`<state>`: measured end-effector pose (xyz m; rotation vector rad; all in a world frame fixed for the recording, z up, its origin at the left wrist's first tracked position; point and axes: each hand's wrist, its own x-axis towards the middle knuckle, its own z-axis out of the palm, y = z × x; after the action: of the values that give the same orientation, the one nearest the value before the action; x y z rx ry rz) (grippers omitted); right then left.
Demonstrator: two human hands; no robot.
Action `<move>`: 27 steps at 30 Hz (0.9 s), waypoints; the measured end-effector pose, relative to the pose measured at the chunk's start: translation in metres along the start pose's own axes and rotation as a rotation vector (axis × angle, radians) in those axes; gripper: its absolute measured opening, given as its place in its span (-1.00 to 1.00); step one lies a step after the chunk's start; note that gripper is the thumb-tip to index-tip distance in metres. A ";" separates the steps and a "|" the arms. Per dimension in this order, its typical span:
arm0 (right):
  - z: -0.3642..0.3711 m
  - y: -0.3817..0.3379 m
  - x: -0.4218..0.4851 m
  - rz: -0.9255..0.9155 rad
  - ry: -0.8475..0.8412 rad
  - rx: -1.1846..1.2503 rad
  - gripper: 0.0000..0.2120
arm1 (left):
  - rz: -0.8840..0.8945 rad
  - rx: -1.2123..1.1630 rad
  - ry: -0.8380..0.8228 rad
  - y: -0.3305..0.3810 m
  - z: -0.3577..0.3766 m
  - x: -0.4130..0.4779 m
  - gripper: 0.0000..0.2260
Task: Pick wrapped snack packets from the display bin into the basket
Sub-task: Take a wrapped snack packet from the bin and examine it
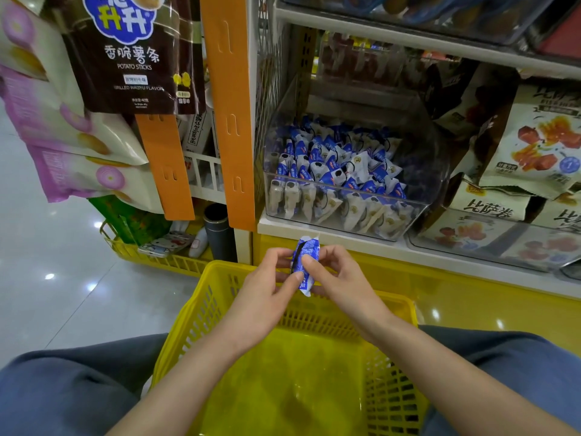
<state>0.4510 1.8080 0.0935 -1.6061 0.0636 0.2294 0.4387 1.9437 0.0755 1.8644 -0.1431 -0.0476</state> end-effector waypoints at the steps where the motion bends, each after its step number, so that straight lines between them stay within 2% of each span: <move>1: 0.001 0.000 0.001 -0.003 0.007 0.000 -0.78 | -0.009 -0.007 -0.016 0.000 0.000 0.000 -0.79; 6: 0.002 0.003 0.003 -0.028 0.041 -0.006 -0.74 | -0.031 0.018 -0.035 -0.002 -0.001 0.000 -0.78; 11: 0.006 0.012 0.001 -0.070 0.012 -0.063 -0.75 | 0.009 0.247 0.040 -0.008 -0.003 0.001 -0.70; 15: 0.008 0.015 -0.003 -0.162 -0.030 -0.259 -0.72 | 0.090 0.442 0.081 -0.005 -0.006 -0.003 -0.74; 17: 0.008 0.015 -0.005 -0.180 -0.060 -0.281 -0.73 | 0.133 0.503 0.093 -0.003 -0.007 -0.005 -0.75; 23: 0.008 0.015 -0.005 -0.224 -0.106 -0.297 -0.78 | 0.123 0.395 0.147 0.000 -0.007 -0.004 -0.84; 27: 0.005 0.018 -0.006 -0.266 -0.157 -0.354 -0.74 | 0.204 0.507 0.143 0.001 -0.009 -0.007 -0.85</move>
<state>0.4410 1.8118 0.0768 -1.9199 -0.3264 0.1644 0.4331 1.9524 0.0783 2.3390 -0.2632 0.2866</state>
